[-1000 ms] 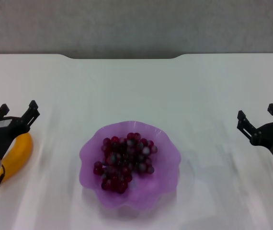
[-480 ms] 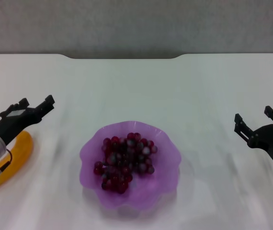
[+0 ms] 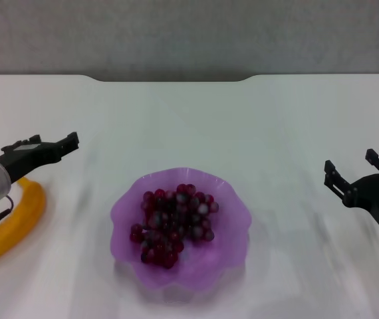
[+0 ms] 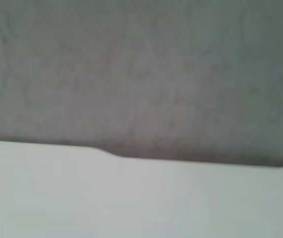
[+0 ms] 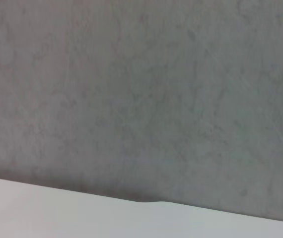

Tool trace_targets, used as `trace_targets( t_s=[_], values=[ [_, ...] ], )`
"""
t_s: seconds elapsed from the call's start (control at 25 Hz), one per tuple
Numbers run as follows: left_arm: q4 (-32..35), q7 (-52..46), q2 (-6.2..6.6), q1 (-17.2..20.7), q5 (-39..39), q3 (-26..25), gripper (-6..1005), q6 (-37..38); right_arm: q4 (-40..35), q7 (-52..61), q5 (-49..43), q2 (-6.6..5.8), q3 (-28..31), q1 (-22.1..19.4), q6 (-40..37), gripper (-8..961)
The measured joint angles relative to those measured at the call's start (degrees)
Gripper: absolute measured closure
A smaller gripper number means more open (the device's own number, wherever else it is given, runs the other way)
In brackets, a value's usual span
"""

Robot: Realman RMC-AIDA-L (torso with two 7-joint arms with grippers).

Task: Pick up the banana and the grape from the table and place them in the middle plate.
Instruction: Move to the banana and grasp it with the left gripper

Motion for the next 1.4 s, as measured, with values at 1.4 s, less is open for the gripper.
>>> trace_targets(
  t_s=[1.4],
  values=[
    [24.33, 66.24, -13.80, -2.97, 0.19, -50.44, 122, -70.68, -0.50, 0.00, 0.01, 0.07, -0.99, 0.66, 0.17, 90]
  ],
)
